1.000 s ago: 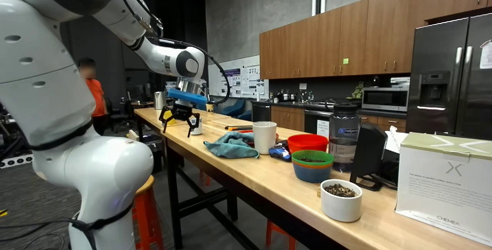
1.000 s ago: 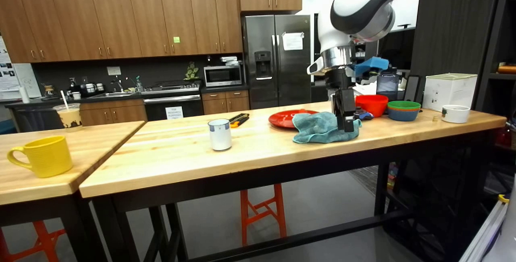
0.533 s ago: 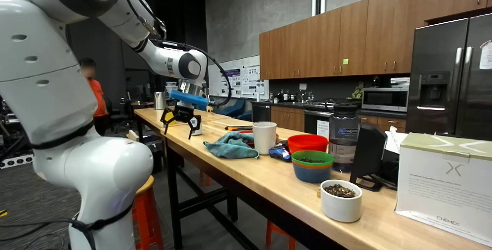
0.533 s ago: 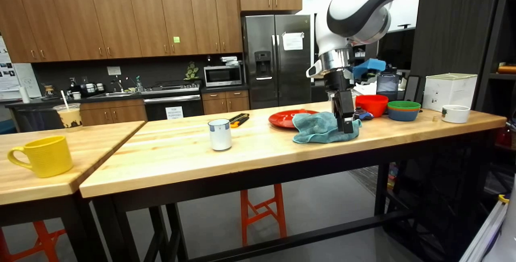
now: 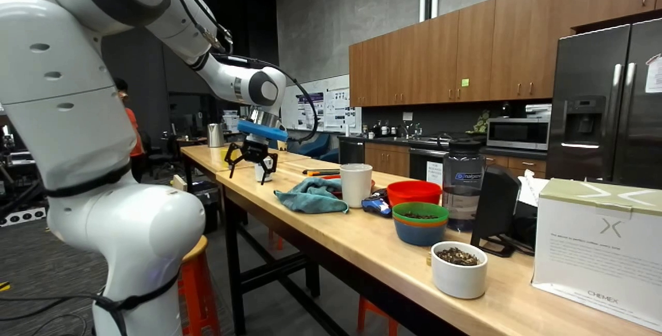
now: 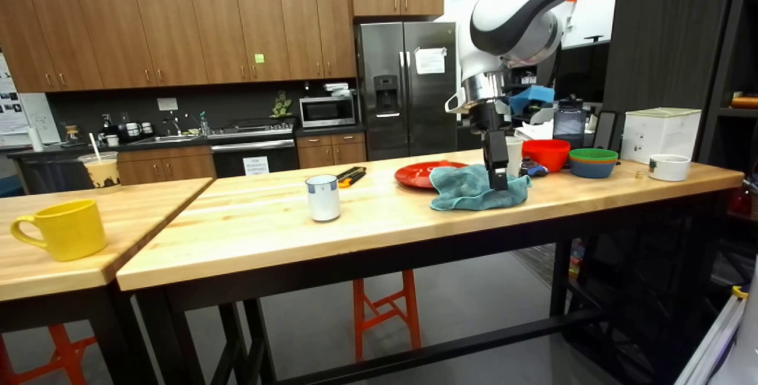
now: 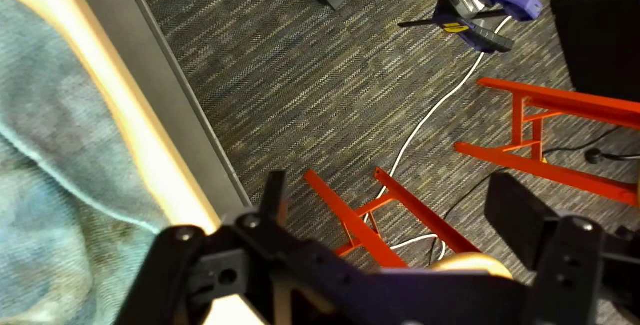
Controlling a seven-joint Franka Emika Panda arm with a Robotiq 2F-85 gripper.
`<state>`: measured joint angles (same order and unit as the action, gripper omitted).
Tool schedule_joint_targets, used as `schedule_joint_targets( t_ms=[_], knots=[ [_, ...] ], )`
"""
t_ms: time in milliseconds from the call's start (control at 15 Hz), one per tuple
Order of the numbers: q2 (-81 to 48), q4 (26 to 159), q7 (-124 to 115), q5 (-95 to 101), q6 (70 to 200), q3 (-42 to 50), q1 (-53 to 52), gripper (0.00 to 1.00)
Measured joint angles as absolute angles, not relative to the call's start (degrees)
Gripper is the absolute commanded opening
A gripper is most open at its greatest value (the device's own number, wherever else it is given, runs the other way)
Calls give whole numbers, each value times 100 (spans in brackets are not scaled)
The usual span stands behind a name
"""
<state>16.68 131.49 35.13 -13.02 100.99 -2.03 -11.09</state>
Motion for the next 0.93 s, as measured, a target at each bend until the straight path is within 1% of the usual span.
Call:
schedule_joint_targets(
  t_ms=[933],
  knots=[
    [1098, 12735, 3425, -1298, 10099, -198, -903, 100]
  ],
)
